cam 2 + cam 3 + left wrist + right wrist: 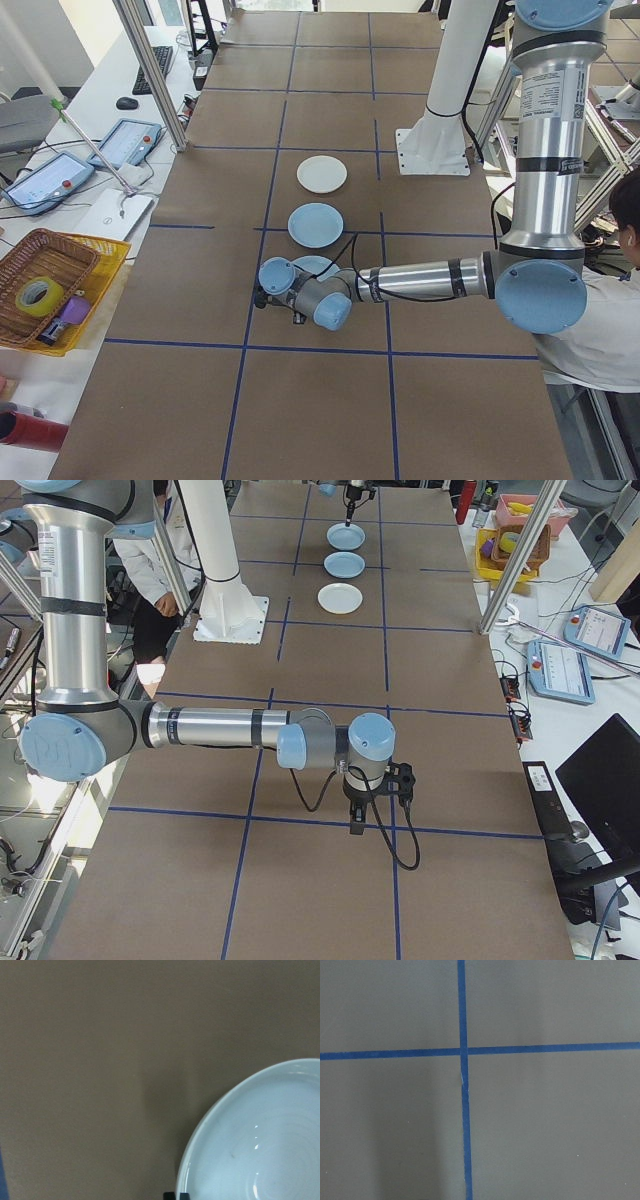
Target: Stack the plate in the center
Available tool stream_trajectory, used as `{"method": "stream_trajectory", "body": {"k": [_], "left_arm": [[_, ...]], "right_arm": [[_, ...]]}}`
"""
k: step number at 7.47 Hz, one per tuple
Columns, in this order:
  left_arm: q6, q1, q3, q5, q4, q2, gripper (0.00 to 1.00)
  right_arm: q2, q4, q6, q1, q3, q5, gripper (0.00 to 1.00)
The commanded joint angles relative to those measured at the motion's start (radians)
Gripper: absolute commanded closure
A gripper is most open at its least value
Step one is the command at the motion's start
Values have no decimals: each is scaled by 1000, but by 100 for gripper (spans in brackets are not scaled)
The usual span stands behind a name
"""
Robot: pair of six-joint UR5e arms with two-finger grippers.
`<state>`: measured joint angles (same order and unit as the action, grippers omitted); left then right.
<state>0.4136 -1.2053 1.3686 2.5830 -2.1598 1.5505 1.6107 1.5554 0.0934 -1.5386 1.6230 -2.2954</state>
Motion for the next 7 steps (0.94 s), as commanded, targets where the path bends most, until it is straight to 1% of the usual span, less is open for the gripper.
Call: {"method": "stream_trajectory", "body": {"k": [1, 2, 3, 4, 5, 6, 7], "left_arm": [[-19, -63, 7, 23, 1, 3, 100], [-7, -80, 44, 32, 21, 5, 100], [35, -80, 128, 28, 93, 3, 100], [130, -76, 192, 20, 107, 5, 100], [263, -29, 260, 13, 103, 2, 100], [346, 24, 298, 6, 100, 0, 100], [435, 86, 306, -23, 75, 3, 100]], "right_arm": [[0, 0, 0, 0, 0, -1, 0], [0, 0, 0, 0, 0, 1, 0], [0, 0, 0, 0, 0, -1, 0], [0, 0, 0, 0, 0, 1, 0], [0, 0, 0, 0, 0, 1, 0], [0, 0, 0, 0, 0, -1, 0], [0, 0, -1, 0, 0, -1, 0]]}}
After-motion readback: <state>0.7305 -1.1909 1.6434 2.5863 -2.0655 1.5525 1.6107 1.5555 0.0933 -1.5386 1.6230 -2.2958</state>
